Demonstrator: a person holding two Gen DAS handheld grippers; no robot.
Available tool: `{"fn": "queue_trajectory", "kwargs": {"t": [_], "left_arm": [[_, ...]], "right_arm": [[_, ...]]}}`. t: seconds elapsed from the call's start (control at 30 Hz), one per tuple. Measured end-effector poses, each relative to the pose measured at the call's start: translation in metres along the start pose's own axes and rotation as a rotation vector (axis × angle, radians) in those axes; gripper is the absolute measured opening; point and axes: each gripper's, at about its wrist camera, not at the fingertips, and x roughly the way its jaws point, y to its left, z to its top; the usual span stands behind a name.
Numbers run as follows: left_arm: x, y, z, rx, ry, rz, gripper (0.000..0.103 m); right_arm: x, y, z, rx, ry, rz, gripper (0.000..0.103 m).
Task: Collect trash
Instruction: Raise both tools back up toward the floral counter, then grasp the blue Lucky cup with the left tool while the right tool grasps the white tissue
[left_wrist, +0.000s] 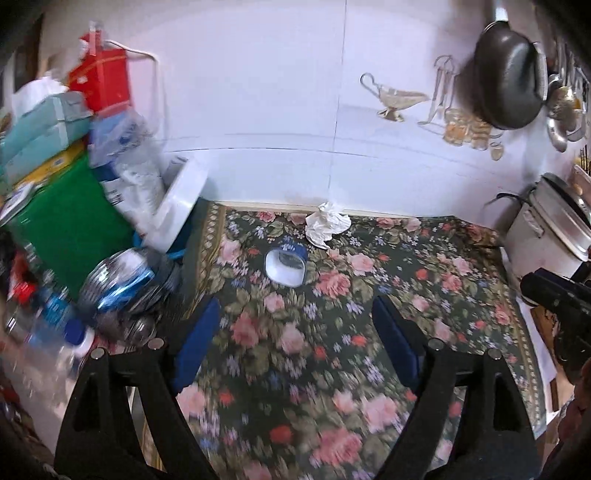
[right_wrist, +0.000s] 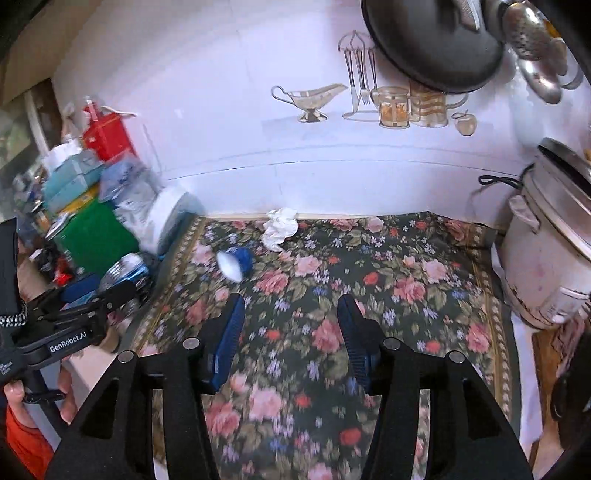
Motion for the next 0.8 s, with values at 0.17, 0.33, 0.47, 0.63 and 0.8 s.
{"fn": "queue_trajectory", "kwargs": {"t": [0.17,0.33,0.47,0.63,0.8], "left_arm": [[0.075,0.018,0.025,0.058,0.071,-0.055,0.084],[0.152,0.028,0.031,0.072,0.176,-0.13,0.084],[0.2,0.026,0.026,0.093,0.242,-0.158,0.084],[0.244,0.034,0.023,0.047,0.281,-0.175,0.084],[0.268,0.037,0.023,-0.014,0.295,-0.233,0.084]], "right_arm": [[0.054,-0.001,0.024,0.068,0.028,-0.037,0.048],[0.117,0.001,0.045,0.081,0.103,-0.091,0.048],[0.149,-0.002,0.052,0.121,0.131,-0.106,0.048],[0.195,-0.007,0.059,0.145,0.183,-0.116,0.048],[0.233,-0.005,0.069,0.129,0.207,-0.109,0.048]]}}
